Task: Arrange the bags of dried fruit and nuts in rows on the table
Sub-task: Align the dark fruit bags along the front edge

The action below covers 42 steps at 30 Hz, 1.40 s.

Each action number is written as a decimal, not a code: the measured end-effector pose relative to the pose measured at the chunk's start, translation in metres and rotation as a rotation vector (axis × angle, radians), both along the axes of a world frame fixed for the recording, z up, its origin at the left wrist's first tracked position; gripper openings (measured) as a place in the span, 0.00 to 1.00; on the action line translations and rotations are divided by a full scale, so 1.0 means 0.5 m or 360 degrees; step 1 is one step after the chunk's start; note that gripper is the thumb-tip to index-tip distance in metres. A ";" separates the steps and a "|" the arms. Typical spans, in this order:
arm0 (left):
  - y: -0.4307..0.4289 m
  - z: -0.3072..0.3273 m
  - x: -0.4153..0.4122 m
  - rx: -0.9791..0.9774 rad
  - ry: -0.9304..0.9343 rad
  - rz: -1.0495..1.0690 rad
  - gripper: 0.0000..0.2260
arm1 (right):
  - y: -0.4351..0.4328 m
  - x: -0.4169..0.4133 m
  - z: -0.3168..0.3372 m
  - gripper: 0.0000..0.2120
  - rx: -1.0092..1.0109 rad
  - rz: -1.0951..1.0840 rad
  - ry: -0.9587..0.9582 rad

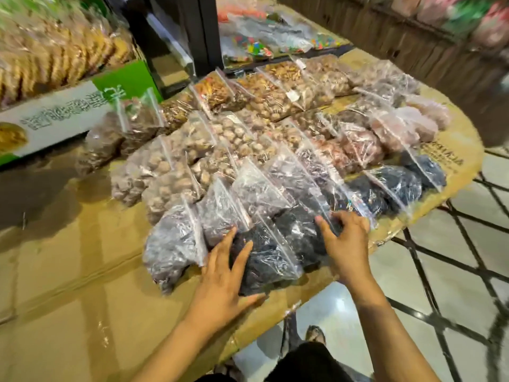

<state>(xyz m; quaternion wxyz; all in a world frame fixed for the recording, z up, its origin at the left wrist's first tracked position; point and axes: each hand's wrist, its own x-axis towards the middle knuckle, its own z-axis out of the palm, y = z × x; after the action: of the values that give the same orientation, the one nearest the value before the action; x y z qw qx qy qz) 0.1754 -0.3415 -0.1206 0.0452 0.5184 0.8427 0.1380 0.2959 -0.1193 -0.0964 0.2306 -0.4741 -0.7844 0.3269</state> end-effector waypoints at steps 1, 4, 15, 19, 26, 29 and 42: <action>0.002 -0.001 -0.002 -0.0005 -0.0025 -0.0001 0.43 | -0.003 -0.002 -0.001 0.08 -0.0061 -0.0003 0.0086; 0.002 -0.010 -0.007 -0.0009 -0.0075 -0.0025 0.43 | -0.008 -0.011 -0.001 0.08 -0.0136 0.0004 0.0241; 0.031 -0.028 0.057 0.0373 -0.0021 0.0082 0.38 | -0.025 -0.037 -0.011 0.08 -0.0127 -0.0125 0.0508; 0.036 -0.043 0.056 0.0279 0.0097 0.0082 0.44 | -0.028 -0.036 -0.015 0.07 -0.0077 -0.0137 0.0476; 0.013 -0.004 0.043 0.0261 0.0142 -0.0002 0.41 | -0.027 -0.029 0.011 0.05 -0.0007 -0.0095 0.0286; -0.016 0.044 0.014 0.0559 0.0139 0.0078 0.40 | -0.027 -0.037 0.051 0.15 0.0166 -0.0122 0.0292; -0.189 -0.005 -0.277 0.0048 -0.0454 0.0272 0.58 | -0.231 -0.304 0.098 0.16 0.0210 0.0361 -0.0423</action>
<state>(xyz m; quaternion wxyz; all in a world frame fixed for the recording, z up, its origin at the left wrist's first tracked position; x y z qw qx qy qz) 0.0368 -0.4361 -0.1232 0.1447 0.4207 0.8665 0.2263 0.1437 -0.2346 -0.0475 0.1173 -0.4055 -0.8761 0.2330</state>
